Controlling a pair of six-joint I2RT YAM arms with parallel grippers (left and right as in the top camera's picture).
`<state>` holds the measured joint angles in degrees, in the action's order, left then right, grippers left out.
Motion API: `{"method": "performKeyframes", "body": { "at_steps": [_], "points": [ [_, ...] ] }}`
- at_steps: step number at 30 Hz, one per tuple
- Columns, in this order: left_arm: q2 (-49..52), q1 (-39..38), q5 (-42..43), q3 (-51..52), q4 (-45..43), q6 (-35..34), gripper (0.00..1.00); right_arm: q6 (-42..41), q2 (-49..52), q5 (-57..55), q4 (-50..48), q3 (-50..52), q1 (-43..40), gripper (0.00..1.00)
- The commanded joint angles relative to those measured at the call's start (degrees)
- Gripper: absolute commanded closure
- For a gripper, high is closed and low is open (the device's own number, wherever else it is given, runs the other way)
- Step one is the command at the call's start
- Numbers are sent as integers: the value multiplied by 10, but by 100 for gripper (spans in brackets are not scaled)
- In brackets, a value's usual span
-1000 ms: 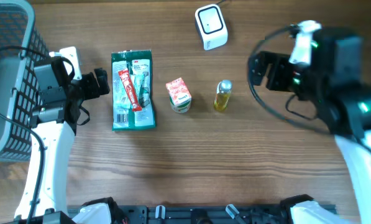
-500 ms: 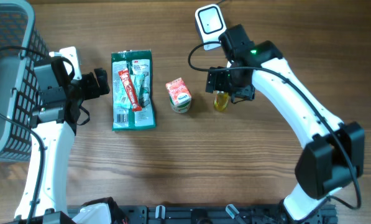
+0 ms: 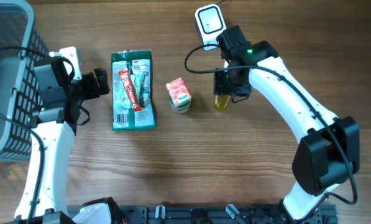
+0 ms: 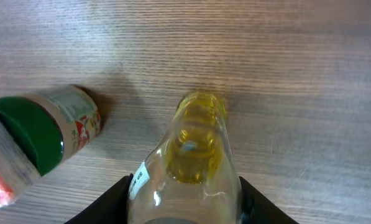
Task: Scan the item barcode
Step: 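Move the right gripper over the yellow oil bottle and grasp it, then lift the oil bottle with the right gripper and hold it under the scanner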
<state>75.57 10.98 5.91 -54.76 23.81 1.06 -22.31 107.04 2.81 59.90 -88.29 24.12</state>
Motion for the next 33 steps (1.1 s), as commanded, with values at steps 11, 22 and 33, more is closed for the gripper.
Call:
{"method": "performKeyframes", "body": {
  "at_steps": [11,22,33],
  "points": [
    [2,3,2,-4,-1,4,0,81,12,-28,-38,30,0,31],
    [2,3,2,-4,-1,4,0,110,-40,137,-31,10,-51,59],
    [2,3,2,-4,-1,4,0,255,-169,692,-20,10,-204,74]
  ]
}}
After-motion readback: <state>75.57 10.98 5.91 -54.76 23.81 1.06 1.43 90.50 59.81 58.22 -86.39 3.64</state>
